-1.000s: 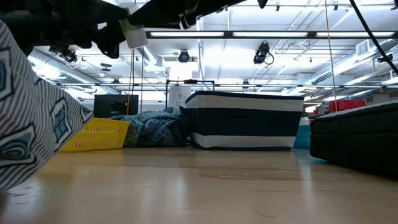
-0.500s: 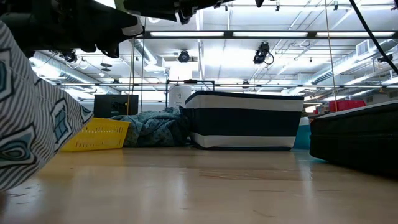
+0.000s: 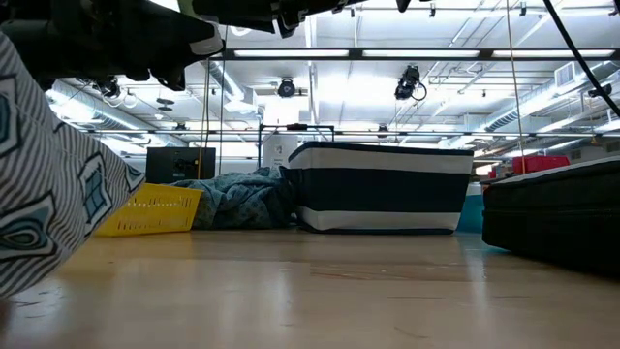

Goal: Pick & place medical supplies in basket/bin
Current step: Put the transparent pill bottle into the yellow bin

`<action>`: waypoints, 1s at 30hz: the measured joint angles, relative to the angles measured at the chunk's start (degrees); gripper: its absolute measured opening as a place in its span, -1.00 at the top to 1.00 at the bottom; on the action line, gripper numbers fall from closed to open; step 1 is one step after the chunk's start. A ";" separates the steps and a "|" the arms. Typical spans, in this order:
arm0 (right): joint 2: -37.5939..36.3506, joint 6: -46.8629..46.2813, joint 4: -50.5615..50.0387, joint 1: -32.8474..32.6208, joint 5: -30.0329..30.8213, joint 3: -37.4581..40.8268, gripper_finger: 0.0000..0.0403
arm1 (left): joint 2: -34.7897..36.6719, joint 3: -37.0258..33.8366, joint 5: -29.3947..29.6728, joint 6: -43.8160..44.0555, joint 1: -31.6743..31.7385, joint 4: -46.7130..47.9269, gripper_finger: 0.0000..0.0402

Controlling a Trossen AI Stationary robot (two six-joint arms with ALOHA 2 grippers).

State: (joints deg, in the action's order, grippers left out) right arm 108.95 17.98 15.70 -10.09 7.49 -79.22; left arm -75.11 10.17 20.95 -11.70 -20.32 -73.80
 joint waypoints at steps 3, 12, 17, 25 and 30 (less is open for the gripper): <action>0.00 0.08 0.00 0.00 -0.02 0.00 0.62 | 0.00 0.00 0.41 0.00 0.00 -0.02 0.21; 0.00 -1.48 0.00 0.18 -0.10 0.00 0.58 | 0.00 0.00 0.87 0.08 0.00 -0.09 0.21; 0.00 -1.88 0.06 0.22 0.01 -0.02 0.22 | 0.00 0.03 0.81 0.18 0.00 -0.16 0.22; 0.07 -1.64 0.21 0.24 0.40 -0.11 -0.03 | 0.00 0.24 1.03 0.49 0.04 -0.29 0.23; 0.13 -0.66 1.66 -0.03 0.44 -0.10 -0.04 | 0.04 0.24 0.86 0.20 0.02 -0.02 0.23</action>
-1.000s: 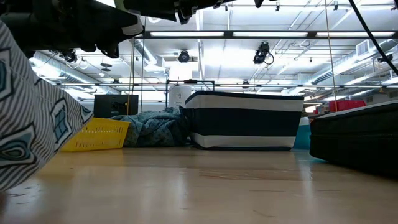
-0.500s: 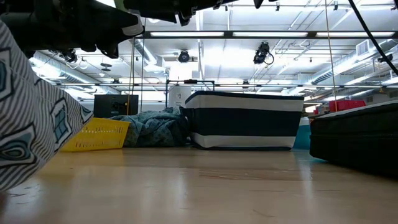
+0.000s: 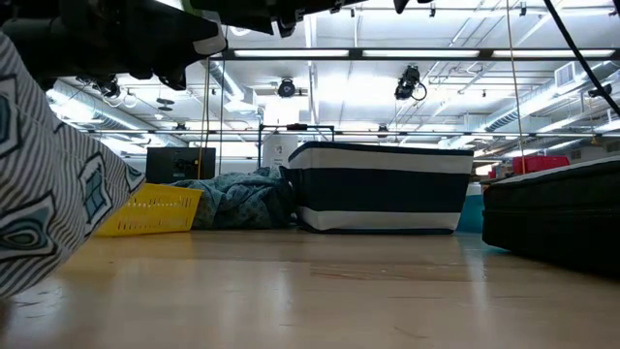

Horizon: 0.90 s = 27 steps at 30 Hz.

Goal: Pick & place medical supplies in basket/bin
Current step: Put the transparent pill bottle into the yellow bin

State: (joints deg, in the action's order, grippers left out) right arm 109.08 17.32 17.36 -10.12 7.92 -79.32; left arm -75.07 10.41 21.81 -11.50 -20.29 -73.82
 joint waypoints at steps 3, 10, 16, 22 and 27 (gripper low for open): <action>0.00 0.32 0.72 -0.17 0.00 0.01 -0.04 | 0.02 0.00 -0.10 -0.13 -0.02 0.42 0.23; -2.05 0.55 -0.73 -1.00 0.62 0.01 -0.04 | 0.02 -0.04 0.50 0.03 -0.40 1.86 0.23; -6.70 0.33 -4.84 -2.17 -2.08 0.01 -0.04 | 0.02 -0.09 0.45 0.37 -0.40 2.91 0.23; -14.15 -1.02 -2.15 -1.59 -6.77 8.01 -0.04 | 0.02 -0.13 0.42 0.65 -0.40 3.46 0.23; -23.00 -4.04 9.55 -0.82 -6.47 22.34 -0.04 | 0.04 -0.14 0.34 0.76 -0.40 3.73 0.23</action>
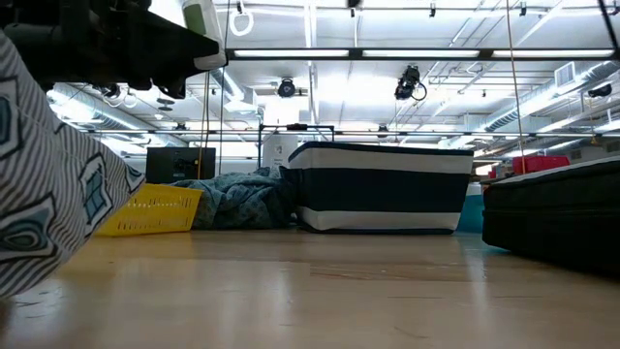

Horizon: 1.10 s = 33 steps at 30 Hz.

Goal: Pick & place medical supplies in basket/bin
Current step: Put the transparent pill bottle into the yellow bin

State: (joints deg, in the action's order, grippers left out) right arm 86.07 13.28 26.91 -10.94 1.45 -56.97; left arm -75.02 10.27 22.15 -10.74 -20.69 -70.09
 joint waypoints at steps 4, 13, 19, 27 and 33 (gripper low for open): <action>-6.85 -3.51 8.19 -0.23 1.57 12.64 -0.04 | 0.02 -0.02 0.48 0.44 -0.02 1.05 0.23; -16.30 -11.07 23.14 -1.58 5.30 33.98 -0.04 | 0.20 -0.10 4.53 5.78 0.02 6.62 0.23; -18.01 -13.04 28.42 -3.14 7.74 40.89 -0.04 | 0.20 -0.06 5.23 10.89 0.02 9.56 0.23; -17.98 -13.29 29.51 -3.74 7.75 42.38 -0.04 | 0.20 -0.06 7.22 19.31 0.02 14.25 0.23; -17.98 -12.38 29.03 -3.74 6.36 42.38 -0.04 | 0.26 2.49 5.58 20.43 0.02 16.67 0.23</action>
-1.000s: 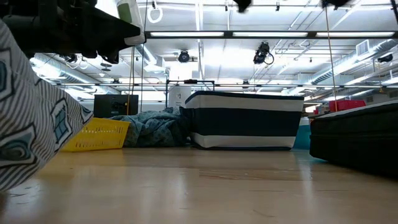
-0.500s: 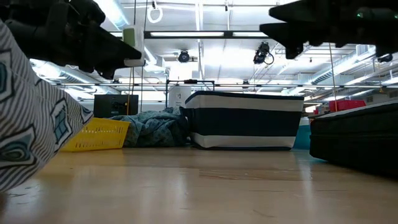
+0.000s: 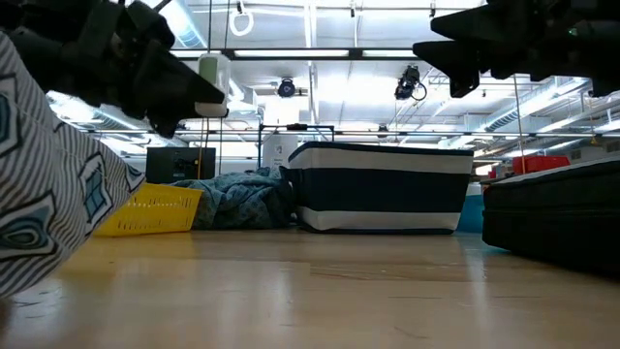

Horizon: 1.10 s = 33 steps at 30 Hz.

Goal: Pick & place medical supplies in basket/bin
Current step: Put the transparent pill bottle into the yellow bin

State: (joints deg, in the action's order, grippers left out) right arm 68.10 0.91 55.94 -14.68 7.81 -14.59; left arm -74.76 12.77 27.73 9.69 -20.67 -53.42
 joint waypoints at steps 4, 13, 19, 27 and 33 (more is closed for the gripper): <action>0.00 0.36 -0.21 0.00 -1.03 0.00 -0.04 | 0.00 4.14 -4.95 -3.12 0.02 5.85 0.23; 0.00 0.37 -0.44 0.00 -2.51 0.00 -0.04 | 10.74 5.58 -11.26 -9.18 1.24 19.74 0.23; 0.01 0.38 -0.52 0.00 -3.35 0.00 -0.04 | 20.90 5.60 -9.12 -5.92 2.89 35.81 0.22; 0.02 0.85 -0.90 0.00 -3.35 0.00 -0.04 | 25.00 5.60 -3.64 -0.17 5.45 46.19 0.24; 0.04 0.83 -1.85 0.00 -3.32 0.00 -0.04 | 24.99 5.56 0.29 9.10 6.49 54.68 0.24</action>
State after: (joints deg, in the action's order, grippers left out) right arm 68.14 1.74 54.09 -14.68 4.49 -14.59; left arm -49.77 18.33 28.02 18.79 -14.17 1.26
